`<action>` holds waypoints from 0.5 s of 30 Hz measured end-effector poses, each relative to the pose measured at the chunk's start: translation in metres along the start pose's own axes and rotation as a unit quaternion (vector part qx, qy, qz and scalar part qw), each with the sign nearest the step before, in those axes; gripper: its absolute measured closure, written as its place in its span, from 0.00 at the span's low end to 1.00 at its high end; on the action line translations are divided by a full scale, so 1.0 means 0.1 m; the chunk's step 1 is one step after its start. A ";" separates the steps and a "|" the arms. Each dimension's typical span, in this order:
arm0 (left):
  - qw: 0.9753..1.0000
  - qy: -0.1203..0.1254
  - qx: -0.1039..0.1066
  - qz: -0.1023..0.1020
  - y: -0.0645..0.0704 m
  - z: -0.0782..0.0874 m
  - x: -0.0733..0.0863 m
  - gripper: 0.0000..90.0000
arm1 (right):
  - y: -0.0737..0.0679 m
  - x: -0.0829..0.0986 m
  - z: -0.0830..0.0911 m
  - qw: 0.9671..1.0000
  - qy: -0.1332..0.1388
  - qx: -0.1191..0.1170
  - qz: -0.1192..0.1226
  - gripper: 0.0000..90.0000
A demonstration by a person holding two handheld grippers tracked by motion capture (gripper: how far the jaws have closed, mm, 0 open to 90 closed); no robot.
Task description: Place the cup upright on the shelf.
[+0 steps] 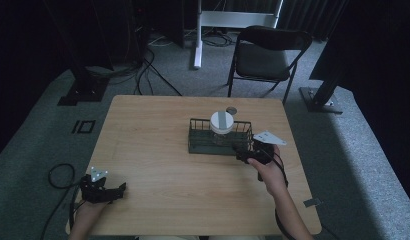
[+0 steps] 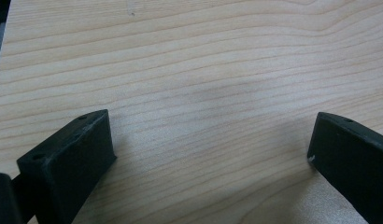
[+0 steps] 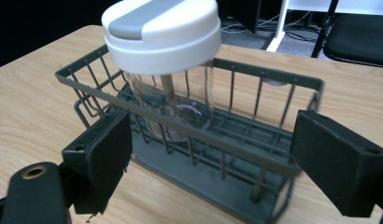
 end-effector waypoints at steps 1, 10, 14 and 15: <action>1.000 0.000 0.000 0.000 0.00 0.00 0.00 0.01 | 0.01 0.01 0.03 1.000 0.001 0.001 0.000 0.14; 1.000 0.000 0.000 0.000 0.00 0.00 0.00 0.01 | 0.15 0.11 0.25 1.000 0.001 0.019 -0.002 0.14; 1.000 0.000 0.000 0.000 0.00 0.00 0.00 0.01 | 0.20 0.18 0.31 0.999 -0.012 0.027 0.013 0.14; 1.000 0.000 0.000 0.000 0.00 0.00 0.00 0.01 | 0.22 0.20 0.32 0.999 -0.014 0.031 0.014 0.14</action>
Point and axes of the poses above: each handheld gripper's, and its own axes: z roughly backward along the jaws, x roughly out of its underside, y roughly to its right, the point moved 4 cm from there along -z, roughly forward along the jaws, and after that the axes turned 14 degrees about y, right-handed, at the moved point
